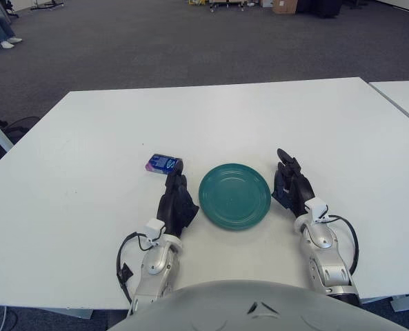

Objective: Put the gum into the plate.

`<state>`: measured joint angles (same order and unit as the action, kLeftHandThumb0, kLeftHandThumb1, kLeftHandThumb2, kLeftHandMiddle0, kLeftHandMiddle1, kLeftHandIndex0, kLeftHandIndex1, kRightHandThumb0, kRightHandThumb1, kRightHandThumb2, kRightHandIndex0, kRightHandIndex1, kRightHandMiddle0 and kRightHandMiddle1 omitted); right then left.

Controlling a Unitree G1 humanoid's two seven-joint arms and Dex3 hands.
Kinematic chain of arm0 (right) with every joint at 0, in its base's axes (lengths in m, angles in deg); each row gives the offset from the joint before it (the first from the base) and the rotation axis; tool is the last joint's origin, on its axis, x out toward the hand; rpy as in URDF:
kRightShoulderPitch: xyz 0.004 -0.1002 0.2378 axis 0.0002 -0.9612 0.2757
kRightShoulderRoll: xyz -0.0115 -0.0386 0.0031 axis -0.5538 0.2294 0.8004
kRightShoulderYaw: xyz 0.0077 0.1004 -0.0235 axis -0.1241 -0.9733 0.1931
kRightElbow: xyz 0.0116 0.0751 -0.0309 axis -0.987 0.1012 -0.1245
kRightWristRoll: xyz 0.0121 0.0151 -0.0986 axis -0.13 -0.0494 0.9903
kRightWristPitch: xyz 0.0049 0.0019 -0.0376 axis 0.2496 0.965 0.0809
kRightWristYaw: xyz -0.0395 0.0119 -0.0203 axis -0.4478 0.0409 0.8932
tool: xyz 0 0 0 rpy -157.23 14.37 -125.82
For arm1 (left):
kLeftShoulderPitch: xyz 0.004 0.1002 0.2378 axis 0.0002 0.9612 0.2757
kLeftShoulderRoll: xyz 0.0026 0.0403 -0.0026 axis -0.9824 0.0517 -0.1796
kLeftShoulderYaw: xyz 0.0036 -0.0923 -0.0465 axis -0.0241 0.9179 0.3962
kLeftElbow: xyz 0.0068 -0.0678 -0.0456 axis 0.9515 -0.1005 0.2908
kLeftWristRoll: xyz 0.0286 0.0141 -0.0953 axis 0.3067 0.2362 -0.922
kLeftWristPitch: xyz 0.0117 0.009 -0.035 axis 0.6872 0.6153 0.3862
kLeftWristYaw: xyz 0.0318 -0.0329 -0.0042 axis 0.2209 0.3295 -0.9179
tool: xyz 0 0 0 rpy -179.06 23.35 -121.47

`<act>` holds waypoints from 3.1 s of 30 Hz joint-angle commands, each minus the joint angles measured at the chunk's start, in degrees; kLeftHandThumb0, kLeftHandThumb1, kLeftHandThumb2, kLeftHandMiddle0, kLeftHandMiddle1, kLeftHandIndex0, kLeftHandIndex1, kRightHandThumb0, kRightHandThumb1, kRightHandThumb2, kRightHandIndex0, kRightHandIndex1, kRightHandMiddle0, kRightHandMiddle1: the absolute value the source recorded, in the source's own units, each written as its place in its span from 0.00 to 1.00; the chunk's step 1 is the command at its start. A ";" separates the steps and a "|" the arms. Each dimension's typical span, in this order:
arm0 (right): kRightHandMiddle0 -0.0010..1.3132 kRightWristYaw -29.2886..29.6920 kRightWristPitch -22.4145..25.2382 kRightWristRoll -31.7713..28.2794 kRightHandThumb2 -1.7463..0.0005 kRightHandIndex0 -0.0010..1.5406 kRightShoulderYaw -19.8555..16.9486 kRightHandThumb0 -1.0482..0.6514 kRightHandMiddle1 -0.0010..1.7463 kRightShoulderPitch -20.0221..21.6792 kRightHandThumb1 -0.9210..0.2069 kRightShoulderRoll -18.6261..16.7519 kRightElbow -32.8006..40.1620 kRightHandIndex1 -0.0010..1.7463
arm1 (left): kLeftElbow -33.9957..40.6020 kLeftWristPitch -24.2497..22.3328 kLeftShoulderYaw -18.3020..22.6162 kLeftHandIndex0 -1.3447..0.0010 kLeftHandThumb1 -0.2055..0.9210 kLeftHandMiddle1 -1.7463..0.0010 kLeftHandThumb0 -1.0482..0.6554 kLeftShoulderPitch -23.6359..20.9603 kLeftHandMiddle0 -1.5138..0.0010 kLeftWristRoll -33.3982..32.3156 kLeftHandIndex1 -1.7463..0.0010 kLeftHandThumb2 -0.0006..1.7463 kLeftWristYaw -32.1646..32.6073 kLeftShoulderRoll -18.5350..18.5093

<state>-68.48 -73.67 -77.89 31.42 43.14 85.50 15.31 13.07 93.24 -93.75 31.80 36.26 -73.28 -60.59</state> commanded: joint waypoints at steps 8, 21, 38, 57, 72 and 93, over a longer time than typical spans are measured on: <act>0.00 0.20 1.42 0.53 0.48 0.05 0.03 0.17 0.16 -1.23 0.00 -0.06 -3.93 0.00 | -4.87 2.29 5.42 0.88 1.00 0.98 0.06 -14.35 0.80 15.07 0.46 0.50 7.04 -4.92; 0.00 -0.39 0.94 0.62 0.47 0.06 -0.05 0.16 0.16 -1.74 0.00 0.41 -3.32 0.00 | -17.91 9.07 -0.29 1.00 1.00 0.99 0.03 -31.20 0.80 52.55 0.46 0.30 13.74 -32.87; 0.00 -1.24 1.15 0.35 0.47 0.05 -0.39 0.16 0.14 -3.00 0.00 1.11 -2.66 0.00 | -23.16 13.32 -8.76 1.00 1.00 1.00 0.00 -43.40 0.90 58.81 0.51 0.18 -1.41 -44.18; 0.00 0.11 2.43 1.44 0.47 0.04 -0.40 0.15 0.15 -4.18 0.00 1.13 -1.08 0.00 | -54.03 16.45 -22.24 1.00 1.00 1.00 0.00 -59.51 0.92 67.41 0.47 0.15 4.50 -41.25; 0.00 0.01 2.05 0.68 0.47 0.03 -1.55 0.15 0.13 -3.82 0.00 1.28 -2.75 0.00 | -59.03 19.79 -22.54 1.00 1.00 1.00 0.01 -59.29 0.92 58.38 0.53 0.09 -8.59 -38.93; 0.00 0.21 0.56 1.14 0.46 0.04 -2.36 0.14 0.13 -3.78 0.00 1.61 -3.29 0.00 | -67.29 17.40 -23.28 1.00 0.98 0.99 0.06 -59.98 0.88 47.12 0.49 0.06 -31.57 -31.02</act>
<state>-68.51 -76.28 -77.11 29.56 41.60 86.54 14.76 -52.02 110.86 -115.13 -31.59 83.20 -97.93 -94.08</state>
